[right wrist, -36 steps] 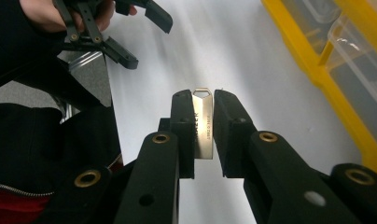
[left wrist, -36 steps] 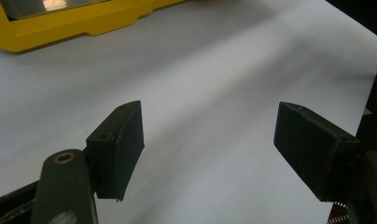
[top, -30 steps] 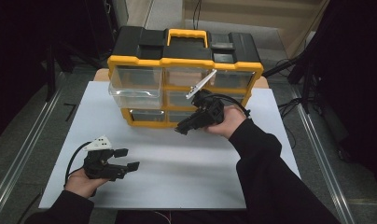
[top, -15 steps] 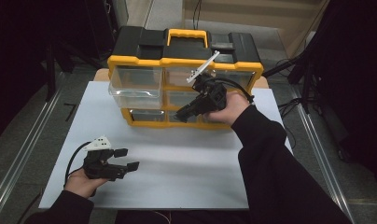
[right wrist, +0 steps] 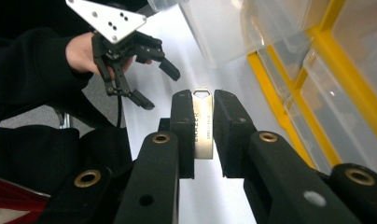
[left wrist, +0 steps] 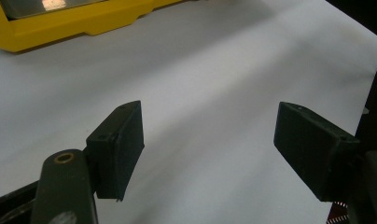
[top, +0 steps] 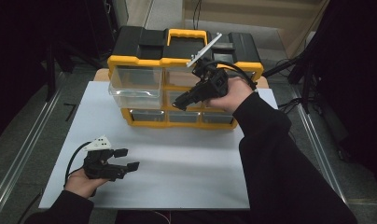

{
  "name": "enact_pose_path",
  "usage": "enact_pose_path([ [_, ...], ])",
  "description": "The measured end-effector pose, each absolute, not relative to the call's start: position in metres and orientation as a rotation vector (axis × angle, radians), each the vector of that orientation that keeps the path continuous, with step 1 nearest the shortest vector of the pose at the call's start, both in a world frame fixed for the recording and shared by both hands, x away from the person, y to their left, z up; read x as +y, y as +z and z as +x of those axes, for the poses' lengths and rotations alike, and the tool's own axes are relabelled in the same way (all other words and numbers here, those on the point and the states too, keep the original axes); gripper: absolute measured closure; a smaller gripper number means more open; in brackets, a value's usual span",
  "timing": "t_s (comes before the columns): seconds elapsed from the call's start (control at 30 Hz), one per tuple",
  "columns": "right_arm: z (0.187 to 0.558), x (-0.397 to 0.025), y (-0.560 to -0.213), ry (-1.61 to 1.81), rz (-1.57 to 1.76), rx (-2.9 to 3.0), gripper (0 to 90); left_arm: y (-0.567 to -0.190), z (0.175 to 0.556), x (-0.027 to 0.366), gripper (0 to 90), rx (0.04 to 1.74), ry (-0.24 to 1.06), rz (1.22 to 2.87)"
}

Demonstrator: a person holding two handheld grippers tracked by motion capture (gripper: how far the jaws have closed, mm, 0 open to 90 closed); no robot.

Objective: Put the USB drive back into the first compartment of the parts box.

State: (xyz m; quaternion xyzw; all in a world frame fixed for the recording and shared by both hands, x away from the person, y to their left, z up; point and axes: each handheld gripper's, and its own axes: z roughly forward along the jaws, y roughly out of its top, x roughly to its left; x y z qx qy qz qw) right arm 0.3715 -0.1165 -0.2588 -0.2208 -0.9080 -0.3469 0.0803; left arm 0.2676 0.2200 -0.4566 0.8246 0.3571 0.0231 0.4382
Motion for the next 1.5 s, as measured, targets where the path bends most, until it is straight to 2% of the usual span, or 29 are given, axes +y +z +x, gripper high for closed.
enact_pose_path([
  [0.53, 0.384, -0.112, -0.215, -1.068, -0.668, -2.747, 76.4, -0.457, 0.268, 0.220, 25.2, 0.888, 0.053, 2.048],
  [0.87, 0.392, -0.096, -0.192, -1.104, -0.659, -2.750, 76.4, -0.457, 0.268, 0.221, 25.2, 0.888, 0.054, 2.045],
  [1.5, 0.405, -0.044, -0.192, -1.092, -0.637, -2.766, 76.4, -0.456, 0.267, 0.221, 25.3, 0.889, 0.056, 2.036],
])
